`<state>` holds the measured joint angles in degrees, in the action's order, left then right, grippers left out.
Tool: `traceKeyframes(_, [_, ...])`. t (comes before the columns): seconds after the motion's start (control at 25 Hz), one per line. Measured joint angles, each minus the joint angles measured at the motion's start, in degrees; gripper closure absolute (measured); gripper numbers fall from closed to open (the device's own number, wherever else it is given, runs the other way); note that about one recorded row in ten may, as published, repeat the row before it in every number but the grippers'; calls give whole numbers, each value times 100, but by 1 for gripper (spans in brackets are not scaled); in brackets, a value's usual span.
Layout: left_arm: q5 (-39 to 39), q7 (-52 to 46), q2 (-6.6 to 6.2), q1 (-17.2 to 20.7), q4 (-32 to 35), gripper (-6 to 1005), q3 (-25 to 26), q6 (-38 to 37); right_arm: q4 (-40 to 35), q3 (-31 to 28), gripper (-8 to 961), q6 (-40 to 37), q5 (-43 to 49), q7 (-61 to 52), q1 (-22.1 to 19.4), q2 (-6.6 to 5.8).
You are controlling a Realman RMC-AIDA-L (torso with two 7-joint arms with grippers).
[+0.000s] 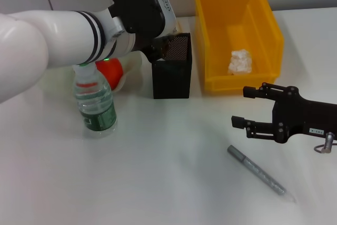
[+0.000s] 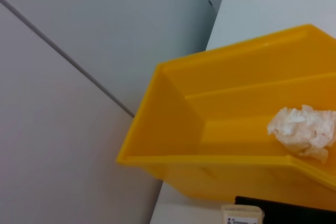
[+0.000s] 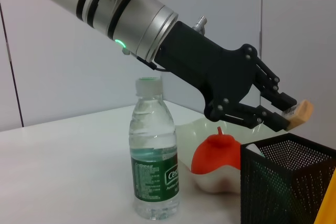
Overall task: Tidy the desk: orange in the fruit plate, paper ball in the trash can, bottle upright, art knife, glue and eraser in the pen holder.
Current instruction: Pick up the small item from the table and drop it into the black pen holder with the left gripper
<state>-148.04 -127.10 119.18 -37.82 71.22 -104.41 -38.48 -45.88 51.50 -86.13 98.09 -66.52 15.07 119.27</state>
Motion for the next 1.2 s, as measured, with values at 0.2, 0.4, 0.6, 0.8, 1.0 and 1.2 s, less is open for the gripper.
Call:
traceKeyframes(0.2, [-4,0,0,3,-2,741,-9,1,0,0,193,0,0,0,13,0])
traceKeyframes(0.4, [-5,3,0,3,3,740,-11,-1,0,0,193,1,0,-1,27,0])
traceKeyframes(0.6, [-6,0,0,3,6,681,-27,4,0,0,193,16,0,-1,32,0])
traceKeyframes(0.8, [-6,-3,0,-1,4,664,-60,14,0,0,193,24,0,-1,31,0])
traceKeyframes(1.0, [8,-4,0,3,37,658,-71,17,1,-1,193,33,0,0,29,0])
traceKeyframes(1.2, [58,-5,0,95,271,644,-76,11,1,-10,193,34,0,0,24,0])
